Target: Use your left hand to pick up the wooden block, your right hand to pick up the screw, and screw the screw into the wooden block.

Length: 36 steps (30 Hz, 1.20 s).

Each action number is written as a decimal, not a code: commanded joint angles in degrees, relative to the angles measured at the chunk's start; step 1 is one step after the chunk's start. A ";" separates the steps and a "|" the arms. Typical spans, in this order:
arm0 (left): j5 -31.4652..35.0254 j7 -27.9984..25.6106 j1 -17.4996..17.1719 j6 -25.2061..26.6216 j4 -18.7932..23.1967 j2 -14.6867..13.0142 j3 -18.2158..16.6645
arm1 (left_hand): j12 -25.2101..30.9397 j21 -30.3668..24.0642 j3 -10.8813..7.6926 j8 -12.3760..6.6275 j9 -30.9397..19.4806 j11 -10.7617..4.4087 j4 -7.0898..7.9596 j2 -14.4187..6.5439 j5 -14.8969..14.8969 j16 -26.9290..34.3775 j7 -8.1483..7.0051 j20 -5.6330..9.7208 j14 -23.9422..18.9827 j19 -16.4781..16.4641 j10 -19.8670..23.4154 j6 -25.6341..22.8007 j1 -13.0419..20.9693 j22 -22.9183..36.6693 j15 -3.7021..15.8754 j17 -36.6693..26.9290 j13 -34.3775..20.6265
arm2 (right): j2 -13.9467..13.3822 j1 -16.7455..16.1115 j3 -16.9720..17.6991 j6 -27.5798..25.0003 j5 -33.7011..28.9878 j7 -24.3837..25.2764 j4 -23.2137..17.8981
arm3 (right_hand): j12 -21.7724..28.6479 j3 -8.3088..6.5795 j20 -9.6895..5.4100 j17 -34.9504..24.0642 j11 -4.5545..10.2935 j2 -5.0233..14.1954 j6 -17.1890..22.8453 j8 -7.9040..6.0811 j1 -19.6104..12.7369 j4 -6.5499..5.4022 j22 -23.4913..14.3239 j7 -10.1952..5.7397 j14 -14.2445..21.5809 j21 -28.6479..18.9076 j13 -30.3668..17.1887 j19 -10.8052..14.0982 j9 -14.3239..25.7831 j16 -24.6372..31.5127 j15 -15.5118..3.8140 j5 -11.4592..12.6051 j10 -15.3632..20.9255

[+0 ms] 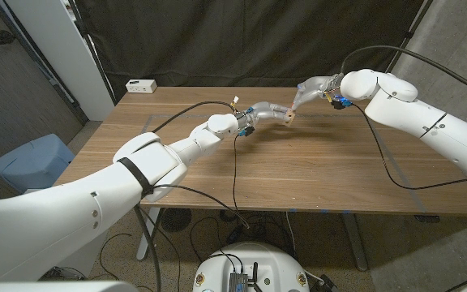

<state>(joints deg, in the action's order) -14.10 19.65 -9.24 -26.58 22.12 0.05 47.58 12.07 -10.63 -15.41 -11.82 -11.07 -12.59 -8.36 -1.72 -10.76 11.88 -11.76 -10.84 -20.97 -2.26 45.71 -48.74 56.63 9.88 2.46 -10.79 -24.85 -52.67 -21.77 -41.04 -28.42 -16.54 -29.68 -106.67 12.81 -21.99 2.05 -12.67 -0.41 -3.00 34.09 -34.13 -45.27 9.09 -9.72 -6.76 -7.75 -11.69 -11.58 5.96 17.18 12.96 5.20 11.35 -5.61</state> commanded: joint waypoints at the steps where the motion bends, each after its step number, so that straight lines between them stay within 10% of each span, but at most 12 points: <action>1: 0.12 -0.03 0.20 1.03 -0.30 0.14 -0.04 | 0.03 -0.44 -0.38 -0.28 -0.18 0.00 -0.17 -0.49 -0.32 0.26 0.14 0.02 -0.21 0.05 0.22 -0.38 0.03 0.16 2.48 -0.19 -0.07 | 0.14 -0.20 0.00 -0.29 -0.55 0.65 -0.03 | 0.58 -0.46 -0.04 -0.20 0.15 0.01 1.00 -0.76 -0.29 0.16 -0.31 0.27 0.44 -0.38 -0.25 0.57 0.48 0.29 -0.03 -0.21 0.52; 36: -0.59 -1.20 1.22 4.39 -1.01 0.94 1.13 | 0.05 -0.44 -0.39 -0.31 -0.18 0.00 -0.17 -0.52 -0.34 0.25 0.19 -0.06 -0.21 0.03 0.28 -0.43 0.02 0.17 2.40 -0.19 -0.07 | 1.90 -0.50 -1.12 -0.81 -2.13 2.95 1.91 | 0.84 -0.74 -0.39 -0.35 0.60 -0.13 2.87 -3.81 -0.15 -0.17 -0.35 -0.13 2.49 -0.55 -0.19 2.50 2.43 0.75 -0.70 -0.70 3.74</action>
<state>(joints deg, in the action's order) -14.46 18.51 -8.07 -22.29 21.16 0.91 48.55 12.07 -10.63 -15.34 -11.82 -11.05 -12.59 -8.43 -1.84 -10.76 11.88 -11.65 -10.84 -20.96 -2.26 45.72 -48.63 56.51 9.89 2.46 -10.78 -24.72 -51.31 -22.16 -41.84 -28.87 -18.07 -27.65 -105.21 13.59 -22.54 1.78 -12.93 0.30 -3.00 37.03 -37.52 -45.26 9.16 -9.72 -6.86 -5.52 -11.69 -11.58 7.74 19.29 13.36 4.60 10.80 -2.23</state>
